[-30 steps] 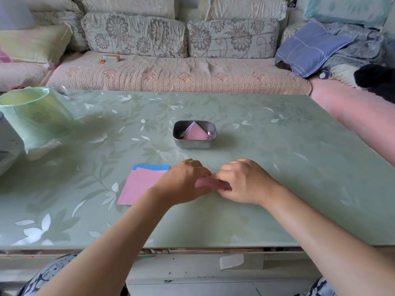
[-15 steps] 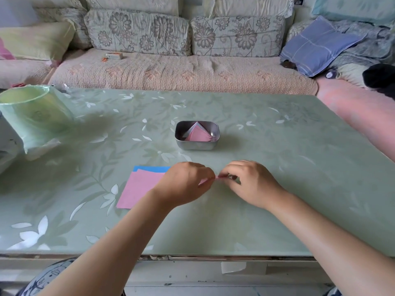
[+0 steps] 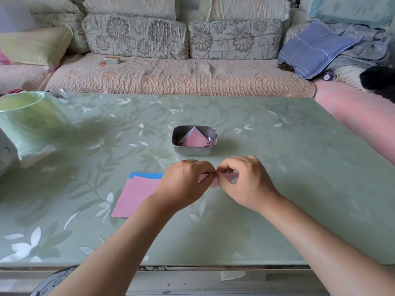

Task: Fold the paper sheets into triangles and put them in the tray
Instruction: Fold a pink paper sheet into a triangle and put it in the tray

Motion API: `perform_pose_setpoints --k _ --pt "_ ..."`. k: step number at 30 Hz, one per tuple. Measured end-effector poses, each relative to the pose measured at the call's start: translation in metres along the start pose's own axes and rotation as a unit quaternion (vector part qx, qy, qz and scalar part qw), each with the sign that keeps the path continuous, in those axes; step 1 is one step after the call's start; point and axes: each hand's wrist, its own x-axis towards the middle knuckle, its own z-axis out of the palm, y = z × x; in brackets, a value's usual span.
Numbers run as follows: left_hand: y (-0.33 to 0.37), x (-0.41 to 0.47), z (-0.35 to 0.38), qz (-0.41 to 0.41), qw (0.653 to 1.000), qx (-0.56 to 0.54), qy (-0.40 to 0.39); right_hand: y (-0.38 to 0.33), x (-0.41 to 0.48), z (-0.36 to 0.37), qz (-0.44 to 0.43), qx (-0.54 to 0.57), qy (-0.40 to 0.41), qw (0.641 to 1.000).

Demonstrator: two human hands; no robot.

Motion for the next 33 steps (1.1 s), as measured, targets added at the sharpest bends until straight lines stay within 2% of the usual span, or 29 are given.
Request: perform_pose_setpoints --k 3,8,13,24,28,30,33 --pt "0.001 0.001 -0.002 -0.021 1.000 -0.020 -0.006 -0.002 0.003 0.000 -0.011 -0.022 0.026 0.999" --pt "0.000 0.002 -0.009 -0.053 0.998 -0.036 -0.026 -0.004 0.006 0.001 -0.051 -0.078 0.010 0.996" --pt "-0.007 0.002 -0.019 -0.067 0.997 -0.020 -0.043 -0.001 0.009 -0.001 -0.053 -0.084 -0.005 0.995" --pt "-0.017 0.001 -0.033 -0.077 0.996 0.049 -0.007 0.008 0.008 -0.011 -0.011 -0.076 0.003 0.997" --pt "-0.020 0.002 -0.032 -0.088 0.993 0.081 0.025 0.008 0.008 -0.010 0.018 -0.077 0.032 0.996" --pt "-0.022 0.003 -0.032 -0.093 0.992 0.080 0.042 0.007 0.009 -0.010 0.010 -0.055 0.049 0.997" --pt "-0.018 0.002 -0.027 -0.061 0.996 0.053 0.038 0.002 0.008 -0.006 -0.020 -0.039 0.020 0.999"
